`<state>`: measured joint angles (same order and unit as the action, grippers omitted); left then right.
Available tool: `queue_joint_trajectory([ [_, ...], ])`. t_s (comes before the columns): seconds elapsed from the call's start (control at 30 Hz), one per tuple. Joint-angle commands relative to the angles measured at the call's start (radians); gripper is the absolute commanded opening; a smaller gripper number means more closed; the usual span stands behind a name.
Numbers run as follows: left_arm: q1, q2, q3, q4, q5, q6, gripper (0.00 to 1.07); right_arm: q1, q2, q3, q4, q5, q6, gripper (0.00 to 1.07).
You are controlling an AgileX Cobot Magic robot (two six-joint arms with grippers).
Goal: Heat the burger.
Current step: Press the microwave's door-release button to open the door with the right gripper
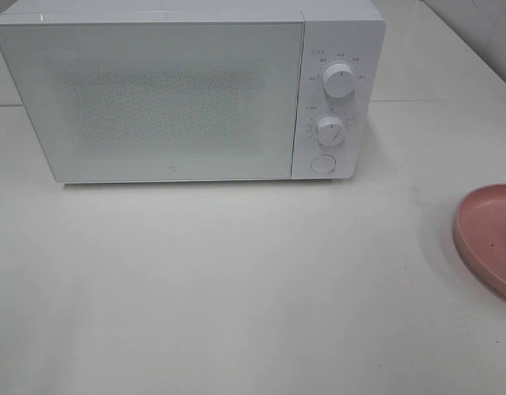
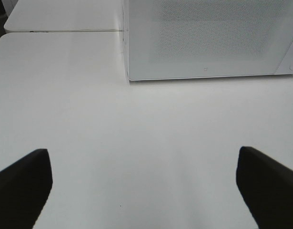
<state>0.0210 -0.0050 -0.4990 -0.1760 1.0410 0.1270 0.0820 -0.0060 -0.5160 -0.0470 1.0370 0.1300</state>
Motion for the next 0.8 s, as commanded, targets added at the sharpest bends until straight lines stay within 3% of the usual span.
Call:
queue_joint_trajectory([
  [0.03, -0.006, -0.026, 0.004, 0.002, -0.007, -0.004, 1.00, 0.002, -0.024, 0.002, -0.009, -0.003, -0.010, 0.76],
  [0.47, -0.006, -0.026, 0.004, 0.002, -0.007, -0.004, 1.00, 0.002, -0.010, -0.015, 0.002, -0.030, -0.003, 0.75],
  [0.8, -0.006, -0.026, 0.004, 0.002, -0.007, -0.004, 1.00, 0.002, 0.198, -0.031, -0.009, -0.217, -0.003, 0.75],
])
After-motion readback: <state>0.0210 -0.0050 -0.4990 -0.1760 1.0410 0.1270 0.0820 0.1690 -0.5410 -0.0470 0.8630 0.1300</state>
